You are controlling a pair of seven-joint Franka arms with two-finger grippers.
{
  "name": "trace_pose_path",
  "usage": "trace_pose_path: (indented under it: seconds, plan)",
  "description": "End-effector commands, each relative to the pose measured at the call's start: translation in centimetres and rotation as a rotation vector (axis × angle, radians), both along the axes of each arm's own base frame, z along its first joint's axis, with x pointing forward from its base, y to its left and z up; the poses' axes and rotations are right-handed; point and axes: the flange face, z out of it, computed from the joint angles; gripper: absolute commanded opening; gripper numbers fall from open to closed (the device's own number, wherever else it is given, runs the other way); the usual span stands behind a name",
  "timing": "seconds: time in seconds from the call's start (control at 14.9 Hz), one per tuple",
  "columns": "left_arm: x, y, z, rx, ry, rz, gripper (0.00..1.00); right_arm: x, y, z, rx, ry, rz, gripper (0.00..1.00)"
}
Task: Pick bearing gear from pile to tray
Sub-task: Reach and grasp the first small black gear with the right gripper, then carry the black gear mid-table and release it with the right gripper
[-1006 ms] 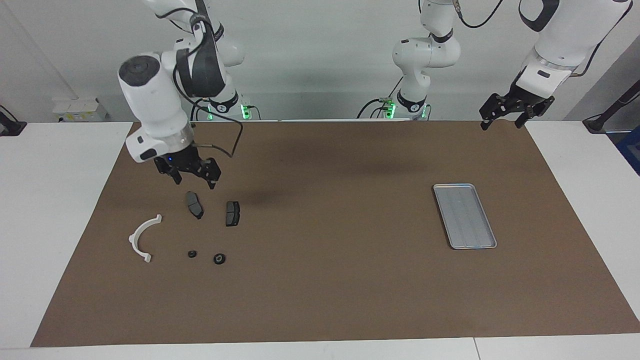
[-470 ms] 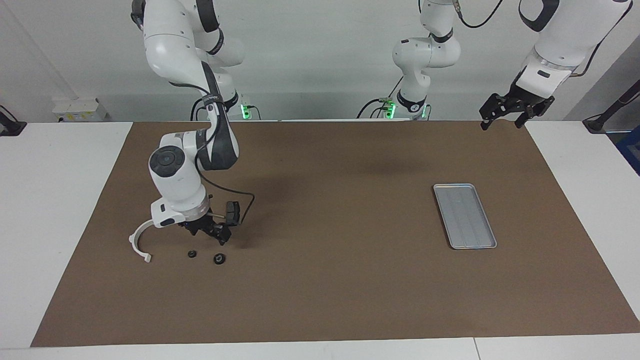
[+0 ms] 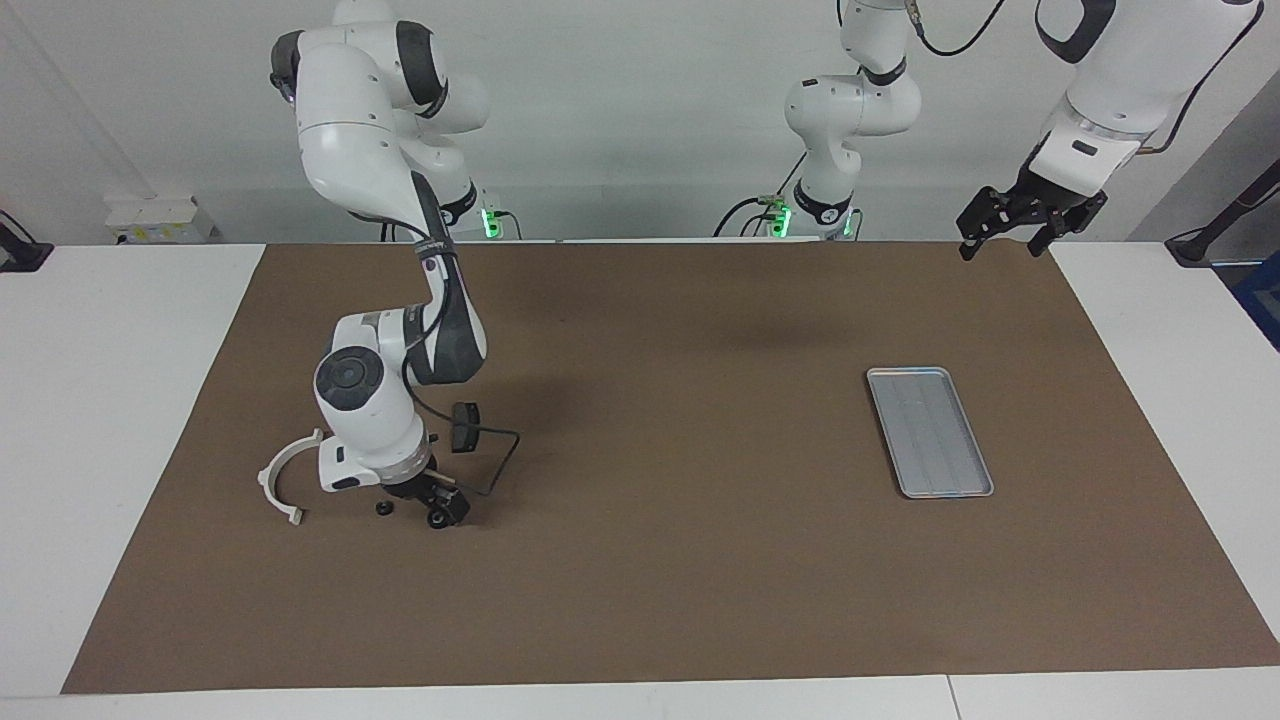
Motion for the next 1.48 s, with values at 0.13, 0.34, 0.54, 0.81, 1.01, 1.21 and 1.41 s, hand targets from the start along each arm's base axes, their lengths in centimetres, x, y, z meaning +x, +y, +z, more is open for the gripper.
trace_pose_path:
  seconds: [0.13, 0.34, 0.54, 0.81, 1.01, 1.21, 1.41]
  plan:
    - [-0.7, -0.7, 0.4, -0.006, -0.009, -0.028, 1.00, 0.4, 0.3, 0.0, -0.003, -0.016, -0.021, 0.78]
    - [-0.6, -0.5, 0.5, -0.014, -0.018, -0.039, 1.00, 0.2, 0.5, -0.3, 0.000, -0.013, -0.048, 0.47]
    - [-0.2, -0.6, 0.8, -0.018, -0.047, -0.037, 1.00, 0.1, 1.4, -0.4, 0.001, -0.010, -0.046, 0.08]
    - [-0.6, -0.7, 0.3, -0.018, -0.027, -0.031, 1.00, 0.1, 1.2, 0.2, -0.011, 0.002, -0.031, 0.00]
    - [-1.0, -1.1, 0.0, -0.017, -0.016, -0.010, 1.00, 0.9, 1.1, 3.4, -0.034, 0.057, 0.016, 0.00]
    - [-0.9, -1.2, 0.0, -0.017, -0.026, 0.003, 1.00, 0.2, 2.4, 9.6, -0.045, 0.120, 0.091, 0.00]
    - [-1.2, -1.3, -0.6, -0.015, -0.013, -0.006, 1.00, -2.6, 6.3, 15.2, -0.049, 0.166, 0.140, 0.00]
